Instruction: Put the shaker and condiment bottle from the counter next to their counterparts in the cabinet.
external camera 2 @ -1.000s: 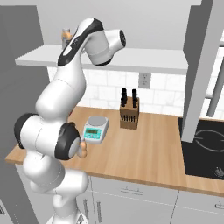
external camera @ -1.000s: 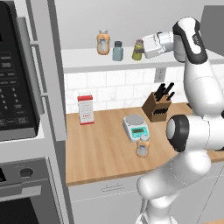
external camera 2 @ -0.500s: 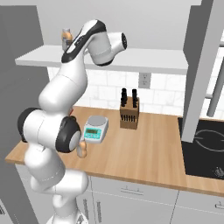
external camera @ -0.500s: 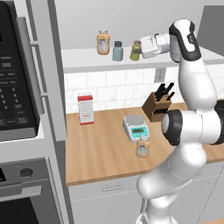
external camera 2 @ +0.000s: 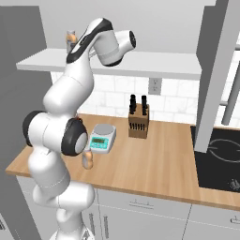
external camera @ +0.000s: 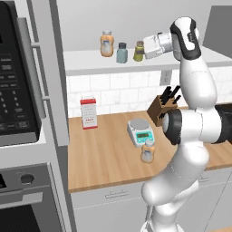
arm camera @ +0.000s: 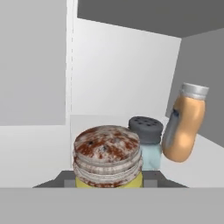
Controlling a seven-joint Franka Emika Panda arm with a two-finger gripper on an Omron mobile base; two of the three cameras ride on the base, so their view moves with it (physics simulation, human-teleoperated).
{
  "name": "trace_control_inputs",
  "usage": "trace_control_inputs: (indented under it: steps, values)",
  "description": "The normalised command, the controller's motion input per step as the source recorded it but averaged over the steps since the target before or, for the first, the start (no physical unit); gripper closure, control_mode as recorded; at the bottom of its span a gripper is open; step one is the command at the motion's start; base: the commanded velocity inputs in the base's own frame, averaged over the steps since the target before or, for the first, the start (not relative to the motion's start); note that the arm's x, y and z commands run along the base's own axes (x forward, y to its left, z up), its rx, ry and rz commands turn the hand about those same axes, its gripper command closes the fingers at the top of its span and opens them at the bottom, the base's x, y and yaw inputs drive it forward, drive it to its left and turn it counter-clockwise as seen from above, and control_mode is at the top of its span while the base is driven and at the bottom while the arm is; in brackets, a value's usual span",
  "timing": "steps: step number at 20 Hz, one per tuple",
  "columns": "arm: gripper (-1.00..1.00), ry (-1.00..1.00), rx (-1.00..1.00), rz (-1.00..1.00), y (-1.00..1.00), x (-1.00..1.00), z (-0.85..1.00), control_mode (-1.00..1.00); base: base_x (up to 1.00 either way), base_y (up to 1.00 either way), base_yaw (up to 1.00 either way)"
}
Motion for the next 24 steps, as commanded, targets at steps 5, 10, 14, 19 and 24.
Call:
trace_control_inputs:
  steps: [5, 10, 14, 19, 24]
  values:
    - [1.0, -0.03, 0.0, -0.03, 0.0, 0.34, -0.01, -1.0, 0.0, 0.0, 0.0]
    - [1.0, -0.03, 0.0, -0.11, 0.0, 0.18, 0.0, -1.0, 0.0, 0.0, 0.0]
    - [1.0, 0.0, 0.0, -0.04, 0.0, 0.25, -0.01, -1.0, 0.0, 0.0, 0.0]
    - [1.0, 0.0, 0.0, 0.0, 0.0, 0.2, -0.19, -1.0, 0.0, 0.0, 0.0]
    - [-1.0, 0.0, 0.0, 0.0, 0.0, 0.27, -0.18, -1.0, 0.0, 0.0, 0.0]
